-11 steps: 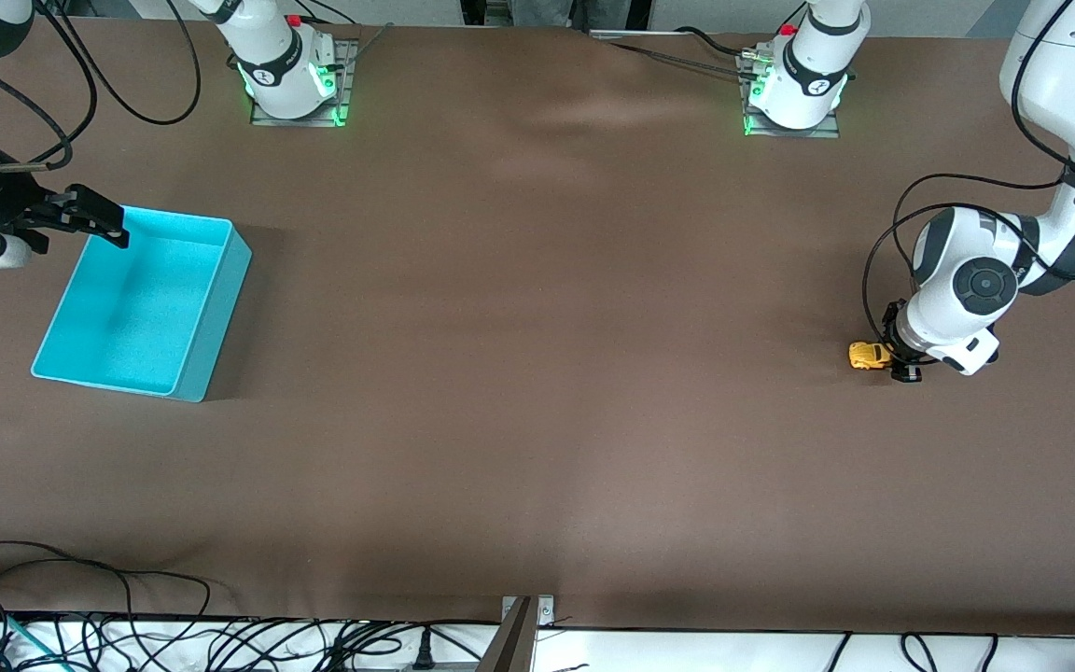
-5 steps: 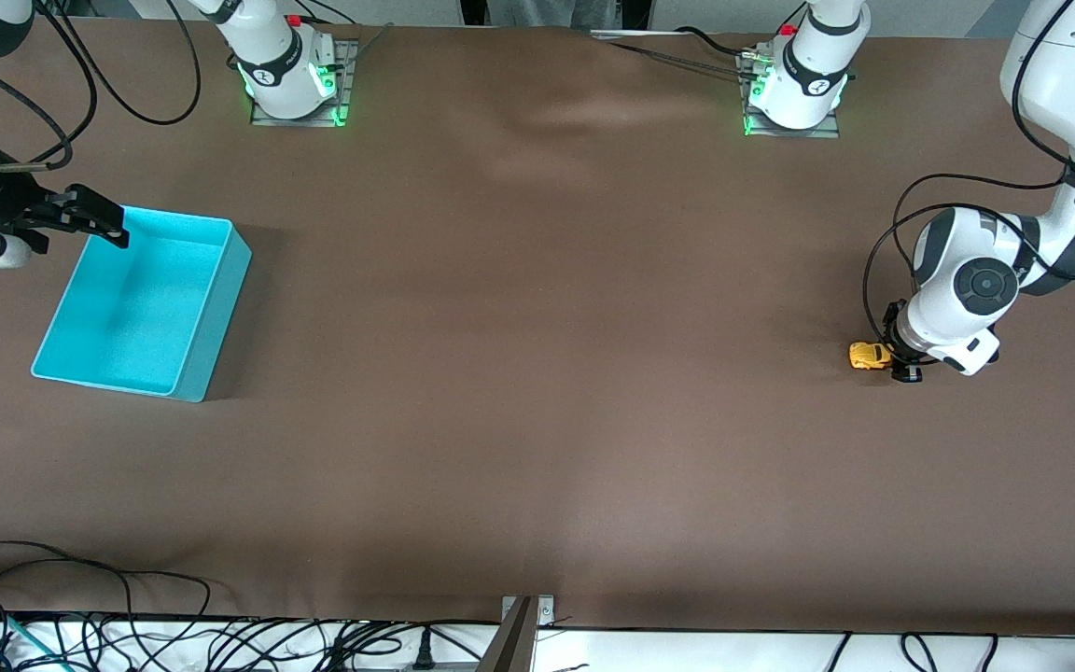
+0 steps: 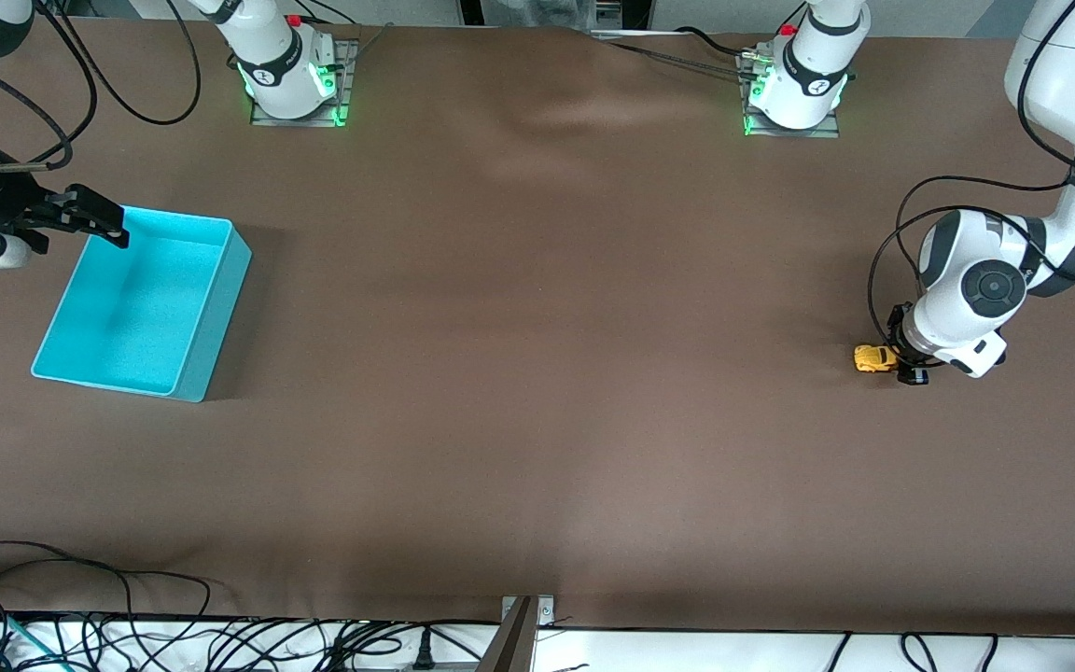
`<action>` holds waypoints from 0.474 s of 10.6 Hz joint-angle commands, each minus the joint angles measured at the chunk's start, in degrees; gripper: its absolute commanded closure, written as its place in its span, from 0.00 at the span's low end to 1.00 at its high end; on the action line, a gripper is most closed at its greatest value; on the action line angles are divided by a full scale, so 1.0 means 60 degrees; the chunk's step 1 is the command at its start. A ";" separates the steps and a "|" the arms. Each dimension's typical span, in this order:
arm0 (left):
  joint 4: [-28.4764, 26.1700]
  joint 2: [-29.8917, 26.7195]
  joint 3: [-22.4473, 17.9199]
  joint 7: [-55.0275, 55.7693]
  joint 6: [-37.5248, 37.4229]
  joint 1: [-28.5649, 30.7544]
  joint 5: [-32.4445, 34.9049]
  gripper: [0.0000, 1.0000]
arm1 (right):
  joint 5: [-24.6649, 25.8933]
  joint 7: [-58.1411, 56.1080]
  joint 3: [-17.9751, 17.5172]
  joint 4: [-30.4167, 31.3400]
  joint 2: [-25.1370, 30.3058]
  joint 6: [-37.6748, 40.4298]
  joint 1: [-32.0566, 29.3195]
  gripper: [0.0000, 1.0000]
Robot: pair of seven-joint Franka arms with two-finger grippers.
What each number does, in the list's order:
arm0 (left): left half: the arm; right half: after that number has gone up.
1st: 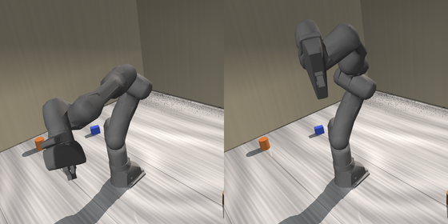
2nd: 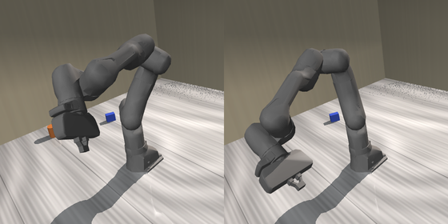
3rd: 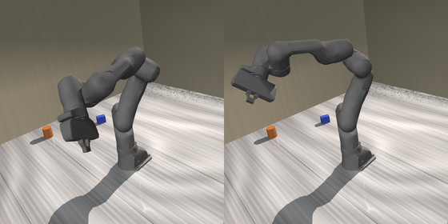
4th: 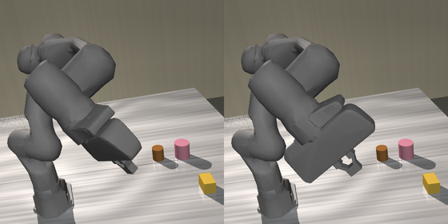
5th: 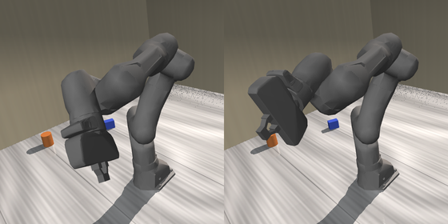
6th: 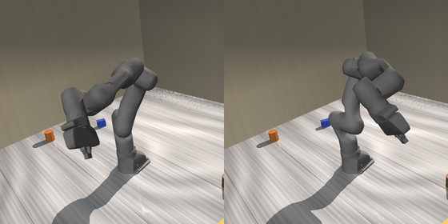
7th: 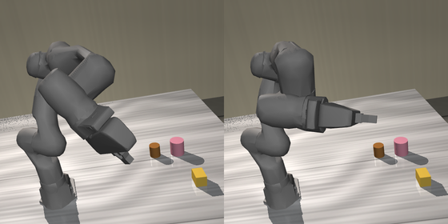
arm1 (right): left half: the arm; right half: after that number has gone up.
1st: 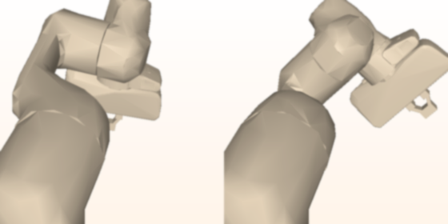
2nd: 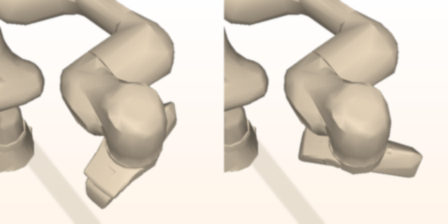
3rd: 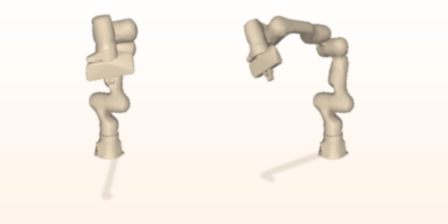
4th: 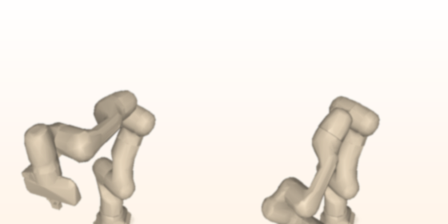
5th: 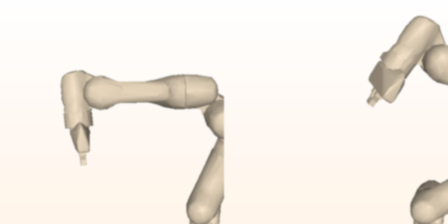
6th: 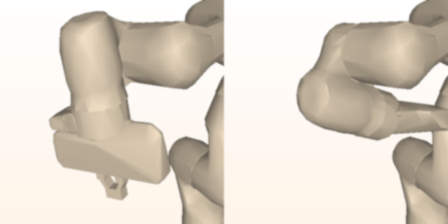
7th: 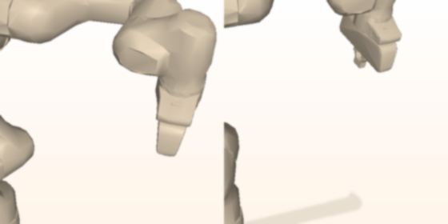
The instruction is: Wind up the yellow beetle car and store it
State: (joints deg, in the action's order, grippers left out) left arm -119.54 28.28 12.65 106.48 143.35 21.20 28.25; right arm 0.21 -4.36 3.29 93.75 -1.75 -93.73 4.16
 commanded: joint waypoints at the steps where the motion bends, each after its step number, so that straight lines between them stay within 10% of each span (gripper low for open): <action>1: 0.0338 0.0356 0.0030 -0.0022 0.0059 0.0129 0.0345 1.00 | 0.0126 -0.0093 -0.0007 0.0077 0.0073 -0.0008 -0.0004 0.00; 4: 0.0382 0.0341 0.0030 -0.0007 0.0059 0.0143 0.0330 1.00 | 0.0140 -0.0035 -0.0036 0.0077 0.0087 -0.0008 0.0025 0.00; 5: 0.0484 0.0326 0.0044 -0.0007 0.0030 0.0144 0.0272 0.74 | 0.0141 0.0009 -0.0065 0.0063 0.0102 -0.0008 0.0054 0.00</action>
State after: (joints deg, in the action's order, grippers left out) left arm -119.16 28.47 12.65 106.48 143.39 21.42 28.25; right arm 0.21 -4.37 3.22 93.78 -1.76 -93.73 4.21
